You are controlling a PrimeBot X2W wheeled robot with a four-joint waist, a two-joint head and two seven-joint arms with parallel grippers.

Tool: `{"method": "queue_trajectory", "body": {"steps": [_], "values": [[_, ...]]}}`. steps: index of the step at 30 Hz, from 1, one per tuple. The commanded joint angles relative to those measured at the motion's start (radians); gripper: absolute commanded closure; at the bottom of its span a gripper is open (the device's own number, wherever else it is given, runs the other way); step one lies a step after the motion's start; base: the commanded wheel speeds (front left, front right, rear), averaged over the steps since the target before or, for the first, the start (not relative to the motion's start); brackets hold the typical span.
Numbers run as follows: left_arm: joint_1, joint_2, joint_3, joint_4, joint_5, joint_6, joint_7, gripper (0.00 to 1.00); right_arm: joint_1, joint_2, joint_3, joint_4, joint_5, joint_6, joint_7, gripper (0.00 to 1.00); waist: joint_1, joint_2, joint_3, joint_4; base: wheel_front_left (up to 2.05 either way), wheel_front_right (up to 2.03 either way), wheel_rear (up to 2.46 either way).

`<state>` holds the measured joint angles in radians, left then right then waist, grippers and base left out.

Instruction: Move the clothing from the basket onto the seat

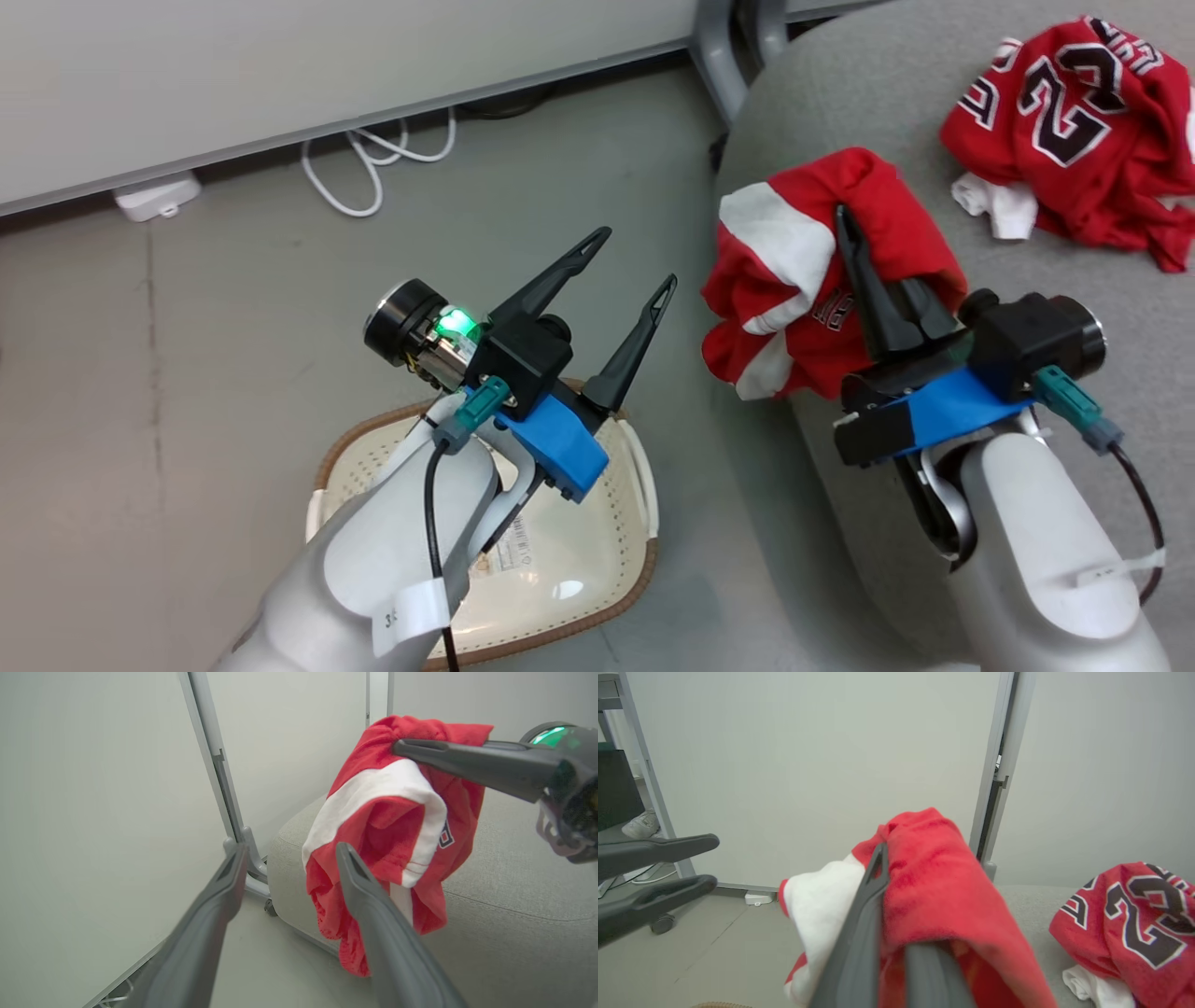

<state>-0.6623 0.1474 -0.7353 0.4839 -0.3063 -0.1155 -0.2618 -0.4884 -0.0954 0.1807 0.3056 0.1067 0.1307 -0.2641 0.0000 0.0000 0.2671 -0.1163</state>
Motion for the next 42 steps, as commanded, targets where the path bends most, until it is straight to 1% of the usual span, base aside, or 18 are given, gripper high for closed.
{"method": "queue_trajectory", "body": {"steps": [1,3,4,7,8,11,19,25,31,36,39,42], "values": [[0.007,0.002,-0.011,-0.002,0.007,-0.005,-0.005,0.0,0.025,-0.01,-0.018,-0.021,-0.002,0.0,0.0,1.0,0.0,0.0,0.017,-0.041,0.0,0.0,0.0],[0.007,0.001,-0.014,-0.001,0.007,-0.006,-0.005,0.0,0.033,-0.012,-0.026,-0.028,-0.002,0.0,0.0,1.0,0.0,0.0,0.018,-0.052,0.0,0.0,0.0],[0.01,0.0,-0.022,0.001,0.007,-0.007,-0.005,0.0,0.054,-0.017,-0.044,-0.046,-0.002,0.0,0.0,1.0,0.0,0.0,0.02,-0.071,0.0,0.0,0.0],[0.016,-0.006,-0.037,0.003,0.009,-0.009,-0.005,0.0,0.09,-0.019,-0.074,-0.074,0.0,0.0,0.0,1.0,0.0,0.0,0.02,-0.098,0.0,0.0,0.0],[0.022,-0.007,-0.047,0.005,0.01,-0.011,-0.005,0.0,0.116,-0.014,-0.095,-0.093,-0.003,0.0,0.0,1.0,0.0,0.0,0.018,-0.116,0.0,0.0,0.0],[0.026,-0.008,-0.063,0.01,0.009,-0.011,-0.005,0.0,0.153,-0.007,-0.12,-0.119,-0.005,0.0,0.0,1.0,0.0,0.0,0.017,-0.138,0.0,0.0,0.0],[0.036,-0.004,-0.076,0.013,0.001,-0.014,-0.005,0.0,0.203,0.002,-0.142,-0.143,-0.009,0.0,0.0,1.0,0.0,0.0,0.013,-0.166,0.0,0.0,0.0],[0.035,-0.001,-0.078,0.012,-0.003,-0.015,-0.005,0.0,0.199,0.01,-0.149,-0.159,-0.01,0.0,0.0,1.0,0.0,0.0,0.012,-0.17,0.0,0.0,0.0],[0.007,0.002,-0.077,0.005,0.001,-0.015,-0.005,0.0,0.126,0.016,-0.163,-0.18,-0.006,0.0,0.0,1.0,0.0,0.0,0.046,-0.158,0.0,0.0,0.0],[-0.023,0.011,-0.078,0.0,0.009,-0.015,-0.003,0.0,-0.003,0.013,-0.201,-0.19,-0.005,0.0,0.0,1.0,0.0,0.0,0.112,-0.146,0.0,0.0,0.0],[-0.058,0.017,-0.082,-0.01,0.02,-0.015,0.006,0.0,-0.113,-0.009,-0.248,-0.211,-0.011,0.0,0.0,1.0,0.0,0.0,0.178,-0.132,0.0,0.0,0.0],[-0.091,0.023,-0.089,-0.022,0.032,-0.015,0.016,0.0,-0.221,-0.05,-0.31,-0.231,-0.02,0.0,0.0,1.0,0.0,0.0,0.242,-0.109,0.0,0.0,0.0]]}}
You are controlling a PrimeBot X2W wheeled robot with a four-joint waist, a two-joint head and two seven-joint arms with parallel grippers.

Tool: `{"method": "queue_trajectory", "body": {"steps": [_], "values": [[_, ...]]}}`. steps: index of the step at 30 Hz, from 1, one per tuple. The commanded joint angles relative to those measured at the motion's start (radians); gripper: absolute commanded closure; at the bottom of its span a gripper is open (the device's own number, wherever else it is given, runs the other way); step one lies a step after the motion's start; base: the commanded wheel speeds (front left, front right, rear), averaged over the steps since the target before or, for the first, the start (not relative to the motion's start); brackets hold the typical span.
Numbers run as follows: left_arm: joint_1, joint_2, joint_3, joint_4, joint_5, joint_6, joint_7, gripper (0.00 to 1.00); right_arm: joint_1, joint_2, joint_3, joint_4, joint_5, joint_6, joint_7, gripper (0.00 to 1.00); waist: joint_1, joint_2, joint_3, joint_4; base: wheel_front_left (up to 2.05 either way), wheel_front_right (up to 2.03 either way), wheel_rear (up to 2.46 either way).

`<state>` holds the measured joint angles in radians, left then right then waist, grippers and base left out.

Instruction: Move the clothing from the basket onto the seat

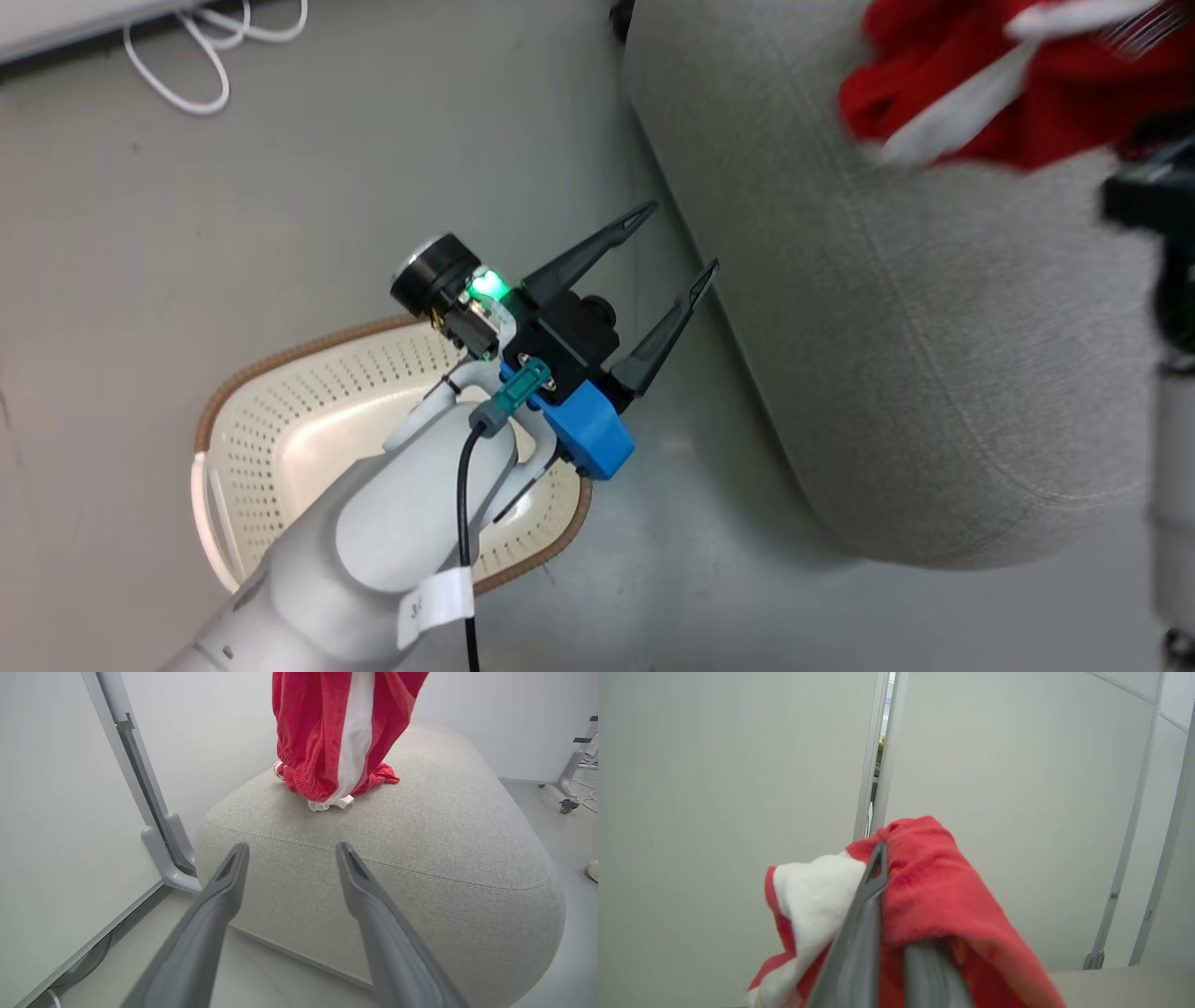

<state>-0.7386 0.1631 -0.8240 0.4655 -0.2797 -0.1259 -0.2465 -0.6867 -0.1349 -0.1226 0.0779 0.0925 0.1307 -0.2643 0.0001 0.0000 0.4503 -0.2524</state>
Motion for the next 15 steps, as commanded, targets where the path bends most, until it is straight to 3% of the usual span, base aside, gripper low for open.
{"method": "queue_trajectory", "body": {"steps": [1,8,12,15], "values": [[-0.028,0.009,0.0,-0.009,0.01,-0.005,0.003,0.0,-0.063,-0.034,-0.031,-0.01,-0.005,0.0,0.0,1.0,-0.0001,0.0,0.082,0.035,0.0,0.0,0.0],[-0.099,0.022,0.004,-0.048,0.029,0.005,0.018,0.0,-0.293,-0.199,-0.21,-0.04,-0.011,0.0,0.0,1.0,-0.0001,0.0,0.23,0.072,0.0,0.0,0.0],[-0.128,0.026,0.006,-0.065,0.036,0.012,0.019,0.0,-0.369,-0.299,-0.295,0.017,0.013,0.0,0.0,1.0,-0.0001,0.0,0.295,0.088,0.0,0.0,0.0],[-0.146,0.032,0.007,-0.073,0.042,0.014,0.019,0.0,-0.382,-0.337,-0.312,0.09,0.01,0.0,0.0,1.0,-0.0001,0.0,0.33,0.091,0.0,0.0,0.0]]}}
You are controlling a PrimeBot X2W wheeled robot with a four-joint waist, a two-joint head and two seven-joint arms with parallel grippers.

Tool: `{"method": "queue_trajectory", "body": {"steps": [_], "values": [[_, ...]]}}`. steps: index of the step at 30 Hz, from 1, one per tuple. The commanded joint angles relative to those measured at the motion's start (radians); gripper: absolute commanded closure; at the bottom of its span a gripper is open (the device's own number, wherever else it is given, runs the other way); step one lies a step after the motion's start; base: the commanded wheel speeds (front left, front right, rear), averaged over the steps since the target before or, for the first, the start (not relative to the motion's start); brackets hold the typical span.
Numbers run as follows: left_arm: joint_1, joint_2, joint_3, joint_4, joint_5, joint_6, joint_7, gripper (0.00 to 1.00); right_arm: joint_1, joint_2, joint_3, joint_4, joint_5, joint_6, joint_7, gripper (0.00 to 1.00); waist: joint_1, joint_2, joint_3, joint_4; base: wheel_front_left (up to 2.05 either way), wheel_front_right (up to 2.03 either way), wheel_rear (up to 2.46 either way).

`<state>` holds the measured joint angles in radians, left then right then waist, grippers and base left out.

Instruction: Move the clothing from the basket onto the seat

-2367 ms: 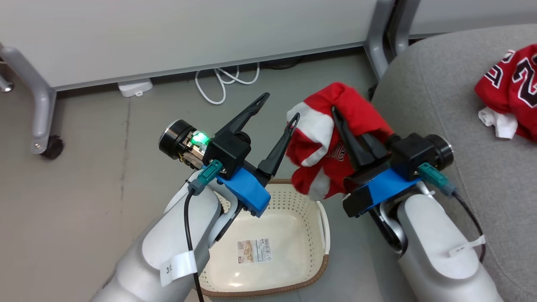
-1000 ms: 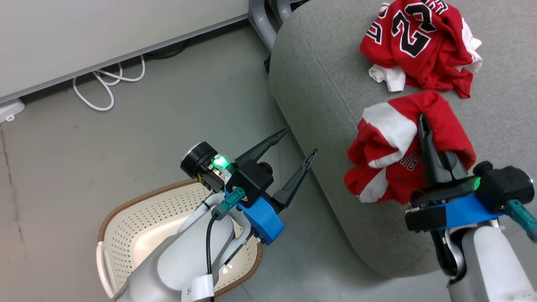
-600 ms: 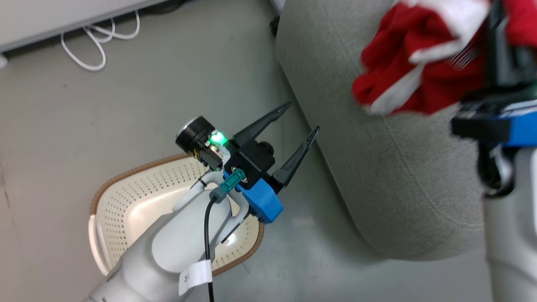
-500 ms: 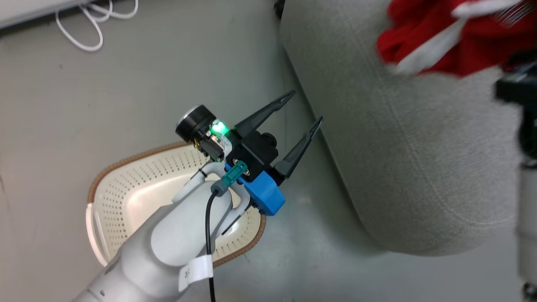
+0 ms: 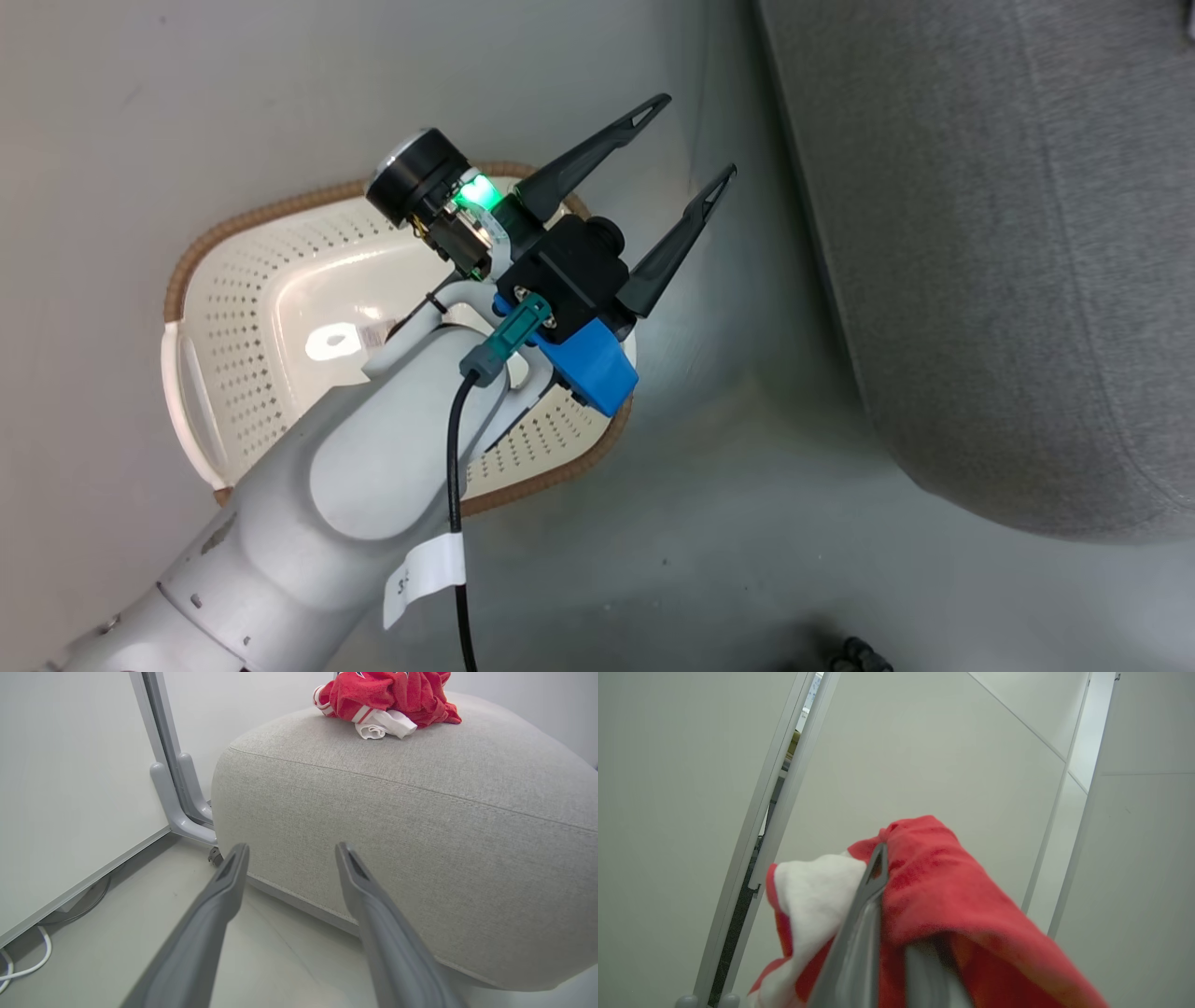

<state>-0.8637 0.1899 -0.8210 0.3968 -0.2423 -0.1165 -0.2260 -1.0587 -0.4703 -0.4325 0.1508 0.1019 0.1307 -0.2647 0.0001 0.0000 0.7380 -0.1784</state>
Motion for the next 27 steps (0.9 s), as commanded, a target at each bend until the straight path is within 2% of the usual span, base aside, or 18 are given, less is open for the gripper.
{"method": "queue_trajectory", "body": {"steps": [1,12,18,19,20,21,27], "values": [[-0.025,0.009,0.004,-0.007,0.006,0.006,-0.001,0.0,-0.007,-0.007,0.001,0.05,-0.001,0.0,0.001,1.0,-0.0001,0.0,0.052,0.016,0.0,0.0,0.0],[-0.048,0.022,-0.001,-0.018,0.006,0.01,-0.004,0.0,0.061,0.033,0.03,0.386,-0.003,0.0,0.0,1.0,-0.0001,0.0,0.1,0.017,0.0,0.0,0.0],[-0.053,0.026,-0.004,-0.013,-0.001,0.013,-0.008,0.0,0.091,0.058,0.031,0.452,0.027,0.0,0.0,1.0,-0.0001,0.0,0.095,0.012,0.0,0.0,0.0],[-0.053,0.025,-0.005,-0.01,-0.001,0.014,-0.01,0.0,0.098,0.063,0.025,0.454,0.032,0.0,0.0,0.8,-0.0001,0.0,0.09,0.011,0.0,0.0,0.0],[-0.052,0.022,-0.006,-0.009,-0.002,0.015,-0.012,0.0,0.105,0.069,0.019,0.452,0.038,0.0,0.0,0.04,-0.0001,0.0,0.083,0.011,0.0,0.0,0.0],[-0.05,0.019,-0.007,-0.006,-0.004,0.016,-0.014,0.0,0.113,0.074,0.013,0.44,0.043,0.0,0.0,0.0,-0.0001,0.0,0.075,0.011,0.0,0.0,0.0],[-0.01,0.006,-0.004,0.015,-0.021,0.023,-0.03,0.0,0.259,0.124,-0.016,0.362,0.035,0.0,0.0,0.0,-0.0001,0.0,-0.009,0.009,0.0,0.0,0.0]]}}
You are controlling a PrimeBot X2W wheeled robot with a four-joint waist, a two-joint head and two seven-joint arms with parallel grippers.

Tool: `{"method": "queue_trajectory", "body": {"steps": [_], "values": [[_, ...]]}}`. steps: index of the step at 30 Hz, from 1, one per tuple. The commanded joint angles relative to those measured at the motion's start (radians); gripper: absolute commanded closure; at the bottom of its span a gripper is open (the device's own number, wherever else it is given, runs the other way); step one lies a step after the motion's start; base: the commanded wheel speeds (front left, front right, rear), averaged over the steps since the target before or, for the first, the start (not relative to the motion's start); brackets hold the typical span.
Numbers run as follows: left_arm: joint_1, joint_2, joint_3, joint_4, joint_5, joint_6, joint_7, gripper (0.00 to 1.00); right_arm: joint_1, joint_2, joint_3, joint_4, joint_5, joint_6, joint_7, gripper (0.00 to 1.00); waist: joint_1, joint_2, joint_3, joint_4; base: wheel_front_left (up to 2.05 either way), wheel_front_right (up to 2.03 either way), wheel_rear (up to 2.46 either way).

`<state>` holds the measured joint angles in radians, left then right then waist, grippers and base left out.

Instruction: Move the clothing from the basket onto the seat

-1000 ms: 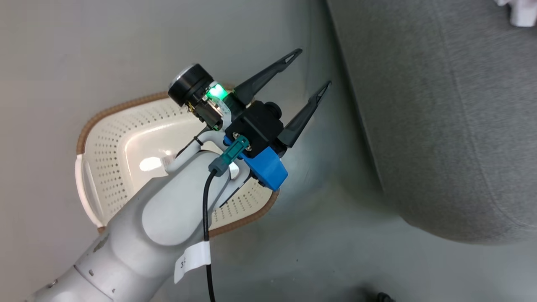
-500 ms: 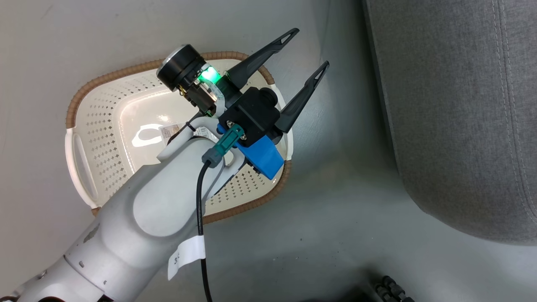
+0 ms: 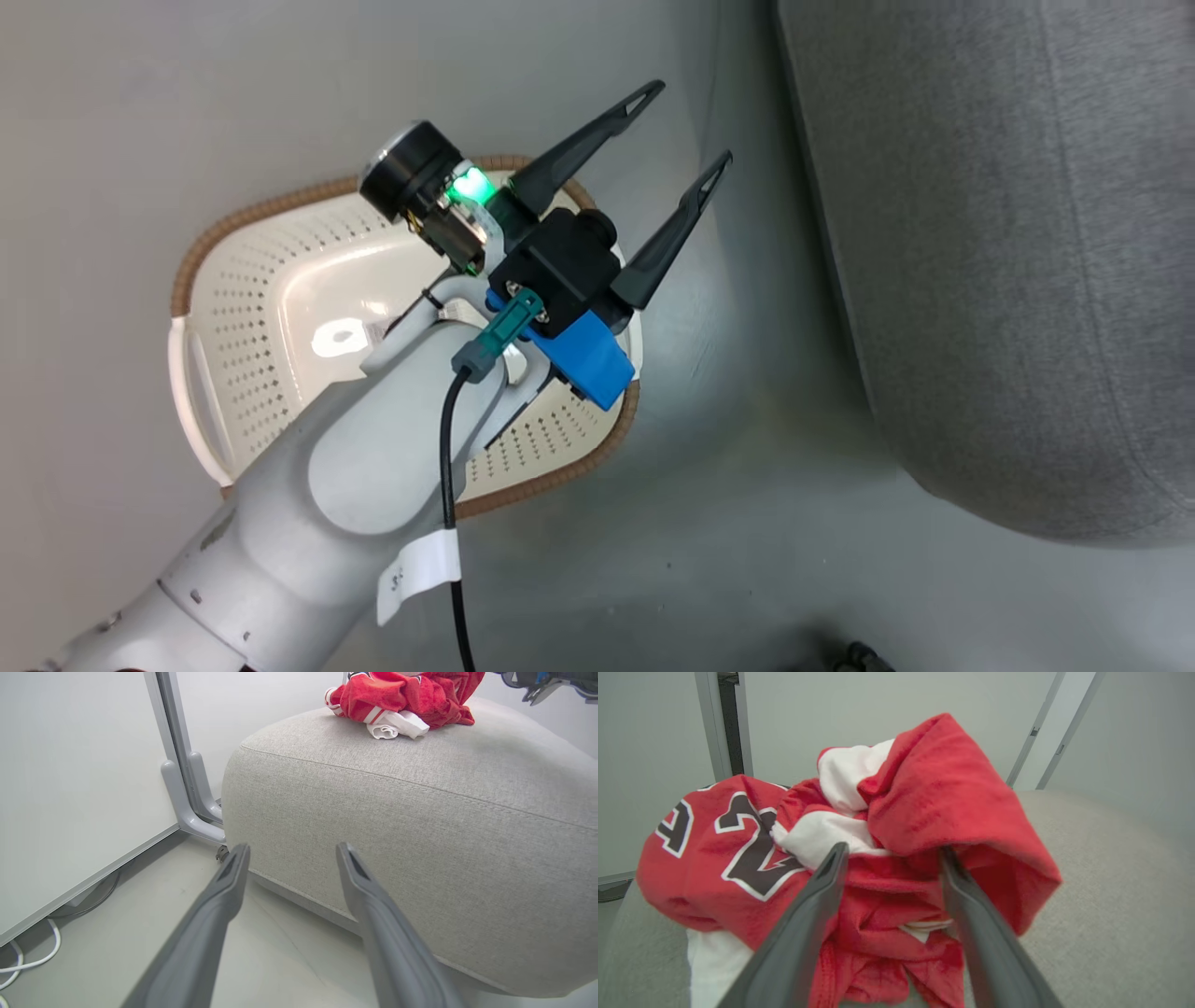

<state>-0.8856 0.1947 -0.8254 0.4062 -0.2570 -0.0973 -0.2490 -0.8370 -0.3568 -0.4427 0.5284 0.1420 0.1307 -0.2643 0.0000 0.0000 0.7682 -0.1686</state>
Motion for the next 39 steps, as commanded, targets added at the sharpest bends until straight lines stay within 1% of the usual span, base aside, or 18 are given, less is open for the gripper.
{"method": "queue_trajectory", "body": {"steps": [1,6,7,9,14,20,27,31,39], "values": [[0.02,-0.001,0.005,0.008,-0.009,0.006,-0.01,0.0,0.07,0.024,-0.012,-0.032,-0.01,0.0,0.0,0.0,0.0,0.0,-0.056,-0.001,0.0,0.0,0.0],[0.07,-0.002,0.038,0.019,-0.035,0.024,-0.017,0.0,0.212,0.077,0.004,-0.134,-0.034,0.0,0.0,0.0,0.0,0.0,-0.153,-0.001,0.0,0.0,0.0],[0.07,-0.002,0.038,0.019,-0.035,0.024,-0.017,0.0,0.212,0.077,0.004,-0.134,-0.034,0.0,0.0,0.0,0.0,0.0,-0.153,-0.001,0.0,0.0,0.0],[0.097,-0.004,0.063,0.007,-0.046,0.033,-0.017,0.0,0.257,0.097,0.022,-0.178,-0.04,0.0,0.0,0.0,0.0,0.0,-0.196,0.001,0.0,0.0,0.0],[0.186,0.009,0.149,-0.039,-0.06,0.056,-0.017,0.0,0.339,0.139,0.106,-0.289,-0.04,0.0,0.0,0.0,0.0,0.0,-0.294,0.01,0.0,0.0,0.0],[0.295,0.012,0.28,-0.097,-0.053,0.076,-0.017,0.0,0.411,0.17,0.219,-0.371,-0.023,0.0,0.0,0.0,0.0,0.0,-0.395,0.043,0.0,0.0,0.0],[0.414,0.002,0.42,-0.143,-0.022,0.077,-0.017,0.0,0.487,0.19,0.324,-0.423,-0.018,0.0,0.0,0.0,0.0,0.0,-0.495,0.092,0.0,0.0,0.0],[0.48,-0.012,0.507,-0.156,-0.012,0.075,-0.017,0.0,0.527,0.2,0.355,-0.437,-0.012,0.0,0.0,0.0,0.0,0.0,-0.539,0.119,0.0,0.0,0.0],[0.614,-0.034,0.66,-0.191,0.031,0.054,-0.018,0.0,0.608,0.232,0.391,-0.437,-0.026,0.0,0.0,0.0,0.0,0.0,-0.605,0.158,0.0,0.0,0.0]]}}
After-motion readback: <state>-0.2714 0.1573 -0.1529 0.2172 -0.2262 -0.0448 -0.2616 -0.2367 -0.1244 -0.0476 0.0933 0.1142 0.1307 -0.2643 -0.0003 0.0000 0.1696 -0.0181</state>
